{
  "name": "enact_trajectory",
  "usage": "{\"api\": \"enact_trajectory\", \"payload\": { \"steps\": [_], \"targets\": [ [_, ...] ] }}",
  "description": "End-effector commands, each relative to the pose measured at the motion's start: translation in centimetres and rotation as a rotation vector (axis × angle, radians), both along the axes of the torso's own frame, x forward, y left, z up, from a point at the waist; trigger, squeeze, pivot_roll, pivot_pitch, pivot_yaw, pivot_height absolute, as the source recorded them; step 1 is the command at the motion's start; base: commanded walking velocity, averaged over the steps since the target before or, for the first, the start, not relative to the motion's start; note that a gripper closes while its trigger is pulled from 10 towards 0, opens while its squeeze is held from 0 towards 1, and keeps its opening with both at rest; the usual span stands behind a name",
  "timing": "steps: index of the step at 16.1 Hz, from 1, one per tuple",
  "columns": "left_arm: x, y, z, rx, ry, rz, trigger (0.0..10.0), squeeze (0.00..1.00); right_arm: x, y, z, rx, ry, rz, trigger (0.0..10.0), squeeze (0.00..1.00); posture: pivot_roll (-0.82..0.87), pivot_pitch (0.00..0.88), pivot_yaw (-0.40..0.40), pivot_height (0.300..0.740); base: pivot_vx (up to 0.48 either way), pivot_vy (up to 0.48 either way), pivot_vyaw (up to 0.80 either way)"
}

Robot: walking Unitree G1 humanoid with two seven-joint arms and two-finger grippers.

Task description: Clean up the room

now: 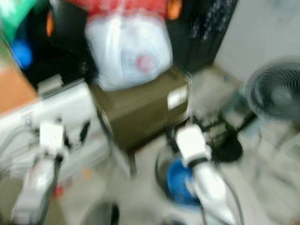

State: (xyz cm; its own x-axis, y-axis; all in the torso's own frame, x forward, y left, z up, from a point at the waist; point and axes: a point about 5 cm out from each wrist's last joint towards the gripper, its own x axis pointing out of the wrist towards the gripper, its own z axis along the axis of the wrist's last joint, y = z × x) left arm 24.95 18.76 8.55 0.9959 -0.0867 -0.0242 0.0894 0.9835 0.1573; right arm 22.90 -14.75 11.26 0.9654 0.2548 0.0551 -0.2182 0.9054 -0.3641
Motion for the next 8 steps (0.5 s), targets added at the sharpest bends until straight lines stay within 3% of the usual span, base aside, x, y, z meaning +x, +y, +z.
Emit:
{"api": "enact_trajectory", "payload": {
  "steps": [1, 3, 5, 8],
  "targets": [
    [0.0, -0.2, 0.2, -0.005, -0.008, -0.004, 10.0, 0.00, 0.3, -0.6, 0.3, -0.013, -0.008, -0.009, 10.0, 0.20, -0.06, 0.103, -0.023, 0.740, 0.000, 0.000, 0.80],
    [0.2, 0.0, 0.5, 0.002, -0.012, -0.010, 10.0, 0.00, 0.6, -0.8, 0.4, -0.016, -0.012, -0.009, 10.0, 0.13, -0.05, 0.107, -0.027, 0.740, 0.000, 0.000, 0.80],
    [-0.1, 0.2, 0.5, 0.004, -0.008, -0.023, 10.0, 0.00, 0.5, -0.9, 0.5, -0.017, -0.012, -0.011, 10.0, 0.12, -0.05, 0.109, -0.027, 0.740, 0.000, 0.000, 0.80],
    [-2.7, 1.3, -0.1, 0.053, 0.026, -0.030, 10.0, 0.00, -0.6, -1.7, 0.0, -0.024, 0.016, -0.032, 10.0, 0.00, -0.05, 0.123, -0.028, 0.740, 0.000, 0.000, 0.58]
  ]
}}
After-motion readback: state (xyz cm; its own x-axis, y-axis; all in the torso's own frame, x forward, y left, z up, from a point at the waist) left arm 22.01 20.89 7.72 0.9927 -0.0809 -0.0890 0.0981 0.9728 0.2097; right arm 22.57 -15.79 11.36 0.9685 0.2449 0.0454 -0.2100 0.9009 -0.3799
